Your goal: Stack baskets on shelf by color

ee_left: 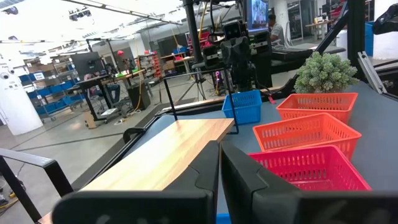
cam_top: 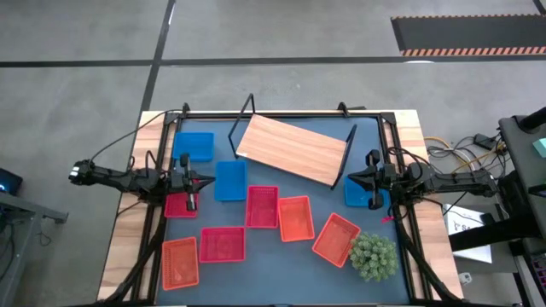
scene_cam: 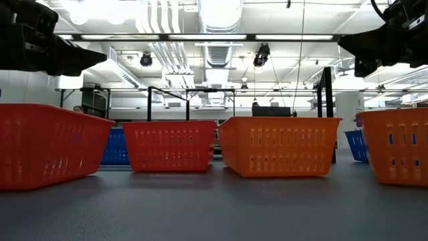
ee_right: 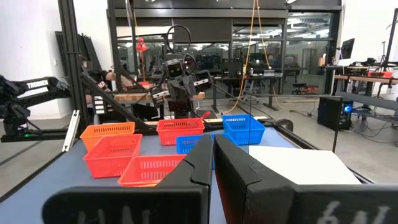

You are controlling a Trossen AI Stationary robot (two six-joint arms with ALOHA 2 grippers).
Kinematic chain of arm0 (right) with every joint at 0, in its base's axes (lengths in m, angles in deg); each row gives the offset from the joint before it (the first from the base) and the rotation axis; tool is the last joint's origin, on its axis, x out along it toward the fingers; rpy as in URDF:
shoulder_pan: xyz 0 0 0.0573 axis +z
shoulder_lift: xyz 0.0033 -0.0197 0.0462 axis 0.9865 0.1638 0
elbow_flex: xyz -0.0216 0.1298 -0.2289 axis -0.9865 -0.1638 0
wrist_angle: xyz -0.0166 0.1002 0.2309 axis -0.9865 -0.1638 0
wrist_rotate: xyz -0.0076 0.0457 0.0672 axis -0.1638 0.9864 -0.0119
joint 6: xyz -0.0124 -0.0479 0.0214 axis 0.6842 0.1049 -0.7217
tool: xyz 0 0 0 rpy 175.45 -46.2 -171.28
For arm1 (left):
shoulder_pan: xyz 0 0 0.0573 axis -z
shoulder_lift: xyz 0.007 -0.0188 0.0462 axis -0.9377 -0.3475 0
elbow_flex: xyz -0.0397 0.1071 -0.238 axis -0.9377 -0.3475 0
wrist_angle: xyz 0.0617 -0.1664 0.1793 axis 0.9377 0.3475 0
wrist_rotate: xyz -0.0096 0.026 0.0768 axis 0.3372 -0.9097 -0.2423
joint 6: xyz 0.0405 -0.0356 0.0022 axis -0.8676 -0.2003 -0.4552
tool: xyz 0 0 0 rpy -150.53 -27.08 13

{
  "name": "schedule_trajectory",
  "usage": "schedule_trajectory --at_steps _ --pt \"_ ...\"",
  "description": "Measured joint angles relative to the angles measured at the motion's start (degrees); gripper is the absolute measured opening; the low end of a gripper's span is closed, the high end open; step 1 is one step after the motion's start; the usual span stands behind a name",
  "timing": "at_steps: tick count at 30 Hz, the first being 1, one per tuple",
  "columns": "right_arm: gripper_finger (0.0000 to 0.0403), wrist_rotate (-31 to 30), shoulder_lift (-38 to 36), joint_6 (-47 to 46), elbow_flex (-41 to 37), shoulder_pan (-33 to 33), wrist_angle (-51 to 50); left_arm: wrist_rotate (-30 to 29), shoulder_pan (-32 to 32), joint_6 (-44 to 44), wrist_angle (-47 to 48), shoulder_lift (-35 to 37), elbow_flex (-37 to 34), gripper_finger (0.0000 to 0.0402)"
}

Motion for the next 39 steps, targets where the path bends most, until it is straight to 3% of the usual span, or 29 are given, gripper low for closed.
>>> schedule_trajectory --at_steps 6,10,15,17,19,25,28,35,39 --pt "0.0009 -0.85 -0.02 -1.32 -0.02 0.00 0.34 0.00 0.00 0.02 -0.01 0.00 0.00 0.0000" --pt "0.0009 -0.85 -0.02 -12.34 0.00 0.00 0.34 0.01 0.00 1.07 -0.03 -0.02 0.00 0.0000" --pt "0.0009 -0.95 -0.02 -23.93 -0.02 0.00 1.89 0.01 0.02 15.28 -2.20 -0.01 0.00 0.0000" --pt "0.0009 -1.32 -0.02 -23.00 -0.01 0.00 2.81 0.01 0.02 22.52 -2.81 -0.02 0.00 0.0000" --pt "0.0009 -1.36 -0.02 -20.88 -0.01 0.00 2.66 -0.01 0.00 23.47 -4.28 -0.02 0.00 0.0000" --pt "0.0009 -2.72 0.20 -17.72 0.48 0.02 3.53 -0.04 0.00 15.34 -10.62 -0.02 0.00 0.0000" --pt "0.0009 -2.37 2.25 -14.04 0.75 0.19 9.67 -0.07 0.00 11.28 -15.44 -0.02 -0.02 0.0000" --pt "0.0009 0.24 12.66 -3.58 1.20 2.39 26.53 -0.09 0.00 9.07 -17.81 -0.44 -0.02 0.0000" --pt "0.0009 0.24 19.65 0.92 4.72 3.78 28.61 -0.08 0.00 9.07 -17.92 -1.12 -0.02 0.0000"
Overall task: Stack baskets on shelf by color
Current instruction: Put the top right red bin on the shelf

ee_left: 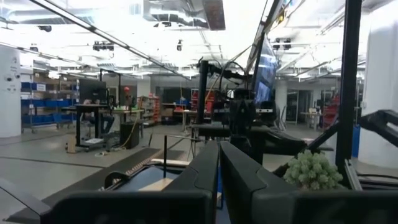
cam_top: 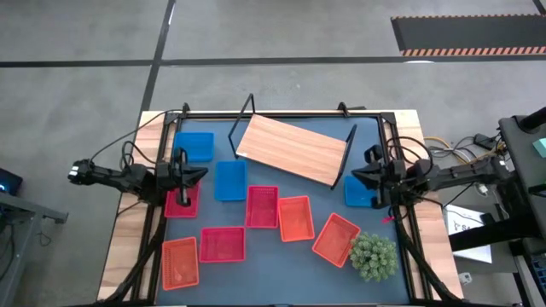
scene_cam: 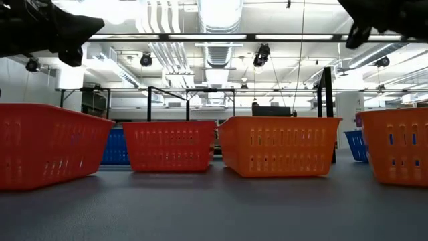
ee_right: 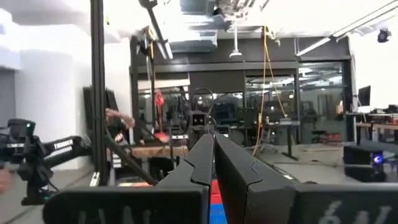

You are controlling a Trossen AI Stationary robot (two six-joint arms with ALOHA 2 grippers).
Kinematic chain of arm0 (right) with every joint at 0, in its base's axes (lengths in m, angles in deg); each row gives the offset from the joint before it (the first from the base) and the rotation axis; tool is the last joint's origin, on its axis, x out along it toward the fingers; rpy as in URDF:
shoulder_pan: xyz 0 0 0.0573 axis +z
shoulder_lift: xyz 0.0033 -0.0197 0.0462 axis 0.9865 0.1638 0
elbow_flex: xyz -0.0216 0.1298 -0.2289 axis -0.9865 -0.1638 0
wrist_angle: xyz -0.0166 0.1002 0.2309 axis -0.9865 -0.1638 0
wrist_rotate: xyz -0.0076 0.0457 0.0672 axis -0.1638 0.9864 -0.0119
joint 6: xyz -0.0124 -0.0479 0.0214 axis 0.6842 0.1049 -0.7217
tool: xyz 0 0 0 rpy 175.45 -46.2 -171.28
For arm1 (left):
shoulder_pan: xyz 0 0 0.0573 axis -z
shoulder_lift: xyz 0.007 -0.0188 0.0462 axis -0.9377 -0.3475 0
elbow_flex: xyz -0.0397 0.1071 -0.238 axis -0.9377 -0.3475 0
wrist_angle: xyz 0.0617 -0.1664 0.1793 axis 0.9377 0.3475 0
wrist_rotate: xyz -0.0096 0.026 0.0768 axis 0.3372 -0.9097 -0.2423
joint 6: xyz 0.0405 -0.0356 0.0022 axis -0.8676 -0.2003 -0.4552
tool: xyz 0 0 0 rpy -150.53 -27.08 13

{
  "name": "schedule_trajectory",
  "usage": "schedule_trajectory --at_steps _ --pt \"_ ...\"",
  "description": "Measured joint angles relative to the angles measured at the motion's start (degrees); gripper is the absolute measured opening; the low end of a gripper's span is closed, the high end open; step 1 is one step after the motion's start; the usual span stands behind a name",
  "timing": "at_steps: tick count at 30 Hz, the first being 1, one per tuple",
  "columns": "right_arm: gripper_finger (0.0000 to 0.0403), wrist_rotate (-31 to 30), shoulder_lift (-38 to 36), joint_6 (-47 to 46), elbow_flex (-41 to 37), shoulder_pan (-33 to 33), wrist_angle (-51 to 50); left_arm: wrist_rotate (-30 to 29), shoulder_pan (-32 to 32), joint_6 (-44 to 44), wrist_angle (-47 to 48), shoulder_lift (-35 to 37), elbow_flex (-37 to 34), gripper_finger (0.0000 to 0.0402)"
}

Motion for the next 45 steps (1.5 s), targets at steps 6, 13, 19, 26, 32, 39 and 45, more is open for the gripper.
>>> schedule_trajectory --at_steps 6,13,19,26,32,39,45 --pt "0.0009 -0.03 9.55 4.46 9.74 1.72 -1.74 0.00 0.00 0.02 -0.03 -0.27 0.00 0.0000" --pt "0.0009 -0.88 22.18 9.59 24.82 4.51 -10.08 0.04 0.00 7.00 -0.02 -0.24 0.00 0.0000" --pt "0.0009 -5.77 34.43 11.79 38.52 6.80 -22.57 0.81 0.00 8.98 -0.02 -0.24 0.00 0.0000" --pt "0.0009 -8.63 48.14 10.16 55.92 9.03 -39.30 1.47 0.02 8.98 0.02 -0.65 0.00 0.0000" --pt "0.0009 -9.17 59.20 7.99 73.44 9.27 -55.83 2.03 0.02 8.96 0.01 -0.96 0.00 0.0000" --pt "0.0009 -9.12 70.65 7.61 90.28 9.26 -74.57 2.01 0.02 8.94 0.02 -0.98 0.00 0.0000" --pt "0.0009 -8.51 79.26 5.21 101.58 9.26 -87.14 2.01 0.02 8.94 -0.04 -0.98 0.00 0.0000"
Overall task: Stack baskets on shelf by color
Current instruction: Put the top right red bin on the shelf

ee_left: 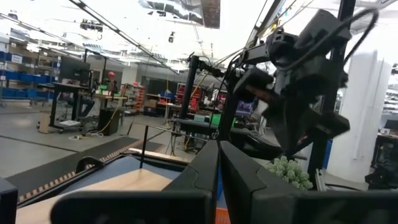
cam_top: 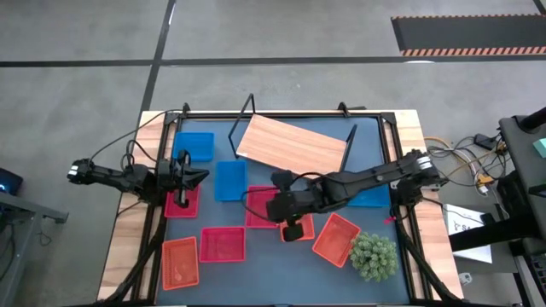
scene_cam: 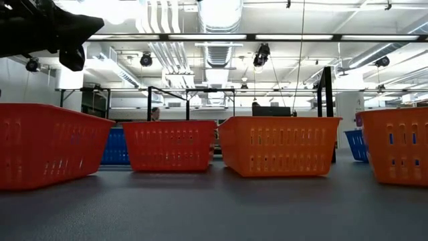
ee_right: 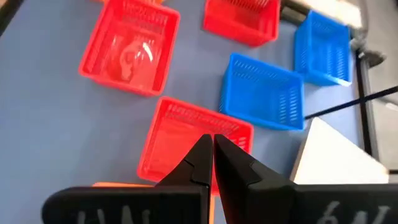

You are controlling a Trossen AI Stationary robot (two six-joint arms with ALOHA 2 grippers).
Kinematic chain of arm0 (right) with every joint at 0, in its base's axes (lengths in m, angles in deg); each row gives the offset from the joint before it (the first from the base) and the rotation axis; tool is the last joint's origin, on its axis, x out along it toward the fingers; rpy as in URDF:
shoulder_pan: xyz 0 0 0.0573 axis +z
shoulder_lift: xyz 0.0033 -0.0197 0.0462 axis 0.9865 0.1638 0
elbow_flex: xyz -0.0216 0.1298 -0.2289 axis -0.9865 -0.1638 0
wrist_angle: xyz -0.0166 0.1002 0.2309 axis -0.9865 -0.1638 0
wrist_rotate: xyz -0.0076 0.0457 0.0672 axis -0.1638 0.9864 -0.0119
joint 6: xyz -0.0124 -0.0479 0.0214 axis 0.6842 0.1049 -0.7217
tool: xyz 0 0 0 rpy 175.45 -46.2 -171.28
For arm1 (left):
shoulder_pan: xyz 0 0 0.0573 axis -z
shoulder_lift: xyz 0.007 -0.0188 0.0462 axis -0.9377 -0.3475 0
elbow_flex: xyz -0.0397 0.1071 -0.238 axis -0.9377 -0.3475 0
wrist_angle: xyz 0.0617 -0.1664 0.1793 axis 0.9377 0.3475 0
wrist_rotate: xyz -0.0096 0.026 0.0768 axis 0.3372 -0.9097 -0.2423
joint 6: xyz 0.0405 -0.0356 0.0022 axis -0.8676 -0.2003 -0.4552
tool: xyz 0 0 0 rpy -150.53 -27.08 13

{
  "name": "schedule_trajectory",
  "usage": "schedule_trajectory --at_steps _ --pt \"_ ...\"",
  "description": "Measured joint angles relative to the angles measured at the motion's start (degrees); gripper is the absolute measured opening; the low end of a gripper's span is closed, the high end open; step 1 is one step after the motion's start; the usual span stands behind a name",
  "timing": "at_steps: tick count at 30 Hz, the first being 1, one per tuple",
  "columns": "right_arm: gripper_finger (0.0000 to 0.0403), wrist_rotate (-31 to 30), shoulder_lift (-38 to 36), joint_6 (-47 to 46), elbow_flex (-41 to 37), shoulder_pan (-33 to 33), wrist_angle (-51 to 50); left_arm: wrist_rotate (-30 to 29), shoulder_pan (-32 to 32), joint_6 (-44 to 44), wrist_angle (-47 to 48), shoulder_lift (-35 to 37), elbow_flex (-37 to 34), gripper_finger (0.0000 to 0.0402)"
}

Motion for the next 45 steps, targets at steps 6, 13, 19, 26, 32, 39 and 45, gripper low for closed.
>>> schedule_trajectory --at_steps 6,13,19,26,32,39,45 --pt "0.0019 3.23 6.66 -3.03 9.01 0.00 -6.56 0.00 -0.02 -0.02 0.02 0.00 0.00 0.0000" --pt "0.0098 5.98 13.68 -7.33 14.73 0.00 -7.44 0.00 -0.02 -0.02 0.00 0.00 0.00 0.0000" --pt "0.0162 6.00 19.56 -12.45 17.12 0.00 -8.11 0.00 -0.02 -0.02 0.02 0.00 0.00 0.0000" --pt "0.0187 6.09 23.44 -14.69 17.10 0.11 -8.38 0.02 -0.02 -0.02 0.00 0.00 0.00 0.0000" --pt "0.0187 7.05 25.16 -16.95 16.66 0.11 -8.39 0.02 -0.02 -0.02 0.00 0.00 0.00 0.0000" --pt "0.0187 7.03 28.00 -18.47 16.38 0.11 -7.93 0.03 -0.02 -0.02 -0.01 0.01 0.00 0.0000" --pt "0.0187 5.52 30.56 -19.97 16.36 0.11 -7.43 0.04 0.00 -0.02 0.00 0.00 0.02 0.0000"
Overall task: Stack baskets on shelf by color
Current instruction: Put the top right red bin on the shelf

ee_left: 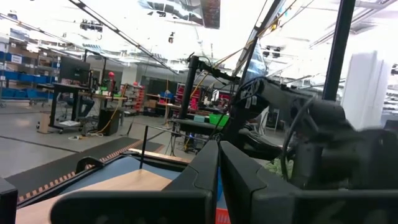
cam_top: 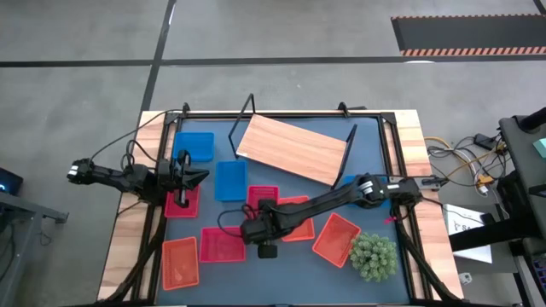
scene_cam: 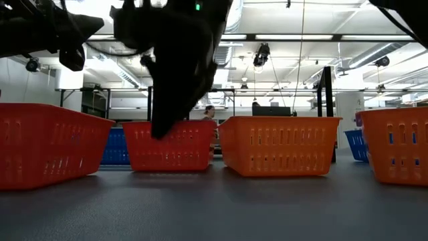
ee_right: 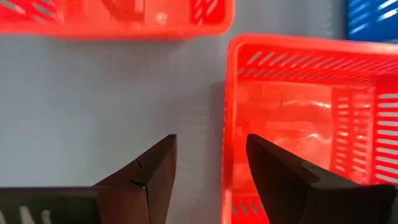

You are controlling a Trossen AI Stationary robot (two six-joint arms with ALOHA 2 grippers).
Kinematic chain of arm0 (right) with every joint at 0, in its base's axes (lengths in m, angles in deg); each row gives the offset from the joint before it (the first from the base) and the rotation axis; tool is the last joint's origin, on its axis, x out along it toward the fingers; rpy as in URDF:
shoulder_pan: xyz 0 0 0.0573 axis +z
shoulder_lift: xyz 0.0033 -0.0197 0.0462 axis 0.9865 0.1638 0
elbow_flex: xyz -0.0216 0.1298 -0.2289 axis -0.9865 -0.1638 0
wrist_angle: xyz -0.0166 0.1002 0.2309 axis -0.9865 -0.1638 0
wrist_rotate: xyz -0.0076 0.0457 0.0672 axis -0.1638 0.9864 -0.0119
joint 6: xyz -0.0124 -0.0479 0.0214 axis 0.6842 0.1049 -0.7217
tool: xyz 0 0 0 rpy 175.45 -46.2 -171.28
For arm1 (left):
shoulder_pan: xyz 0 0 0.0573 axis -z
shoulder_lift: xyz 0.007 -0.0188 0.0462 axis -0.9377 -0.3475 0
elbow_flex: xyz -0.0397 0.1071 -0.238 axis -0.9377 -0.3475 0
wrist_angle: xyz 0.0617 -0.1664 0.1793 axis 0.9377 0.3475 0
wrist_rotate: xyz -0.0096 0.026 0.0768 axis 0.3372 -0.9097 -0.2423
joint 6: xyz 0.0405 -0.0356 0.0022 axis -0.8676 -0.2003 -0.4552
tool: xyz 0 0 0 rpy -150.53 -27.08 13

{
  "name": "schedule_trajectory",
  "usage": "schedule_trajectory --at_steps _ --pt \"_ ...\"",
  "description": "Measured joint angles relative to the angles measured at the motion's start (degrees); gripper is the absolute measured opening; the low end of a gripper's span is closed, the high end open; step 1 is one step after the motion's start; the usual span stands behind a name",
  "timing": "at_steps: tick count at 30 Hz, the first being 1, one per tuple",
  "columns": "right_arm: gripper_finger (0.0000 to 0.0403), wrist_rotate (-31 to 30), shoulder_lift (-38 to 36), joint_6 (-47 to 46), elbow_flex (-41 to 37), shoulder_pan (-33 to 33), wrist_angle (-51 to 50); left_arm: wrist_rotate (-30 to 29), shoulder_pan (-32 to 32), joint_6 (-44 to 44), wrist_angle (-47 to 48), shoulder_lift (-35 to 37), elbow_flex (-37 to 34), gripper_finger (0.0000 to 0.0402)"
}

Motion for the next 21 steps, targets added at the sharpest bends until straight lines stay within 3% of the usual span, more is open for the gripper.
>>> schedule_trajectory --at_steps 7,16,21 --pt "0.0154 -0.04 1.01 0.00 -0.09 0.00 1.39 0.02 0.00 0.00 0.00 0.00 -0.02 0.0000" --pt "0.0023 -0.11 1.01 0.04 -0.09 -0.02 1.25 0.02 0.00 0.00 -0.02 0.00 -0.01 0.0000" --pt "0.0013 -0.17 0.94 0.37 1.25 -0.02 0.46 0.02 0.00 0.01 0.00 0.00 -0.01 0.0000"
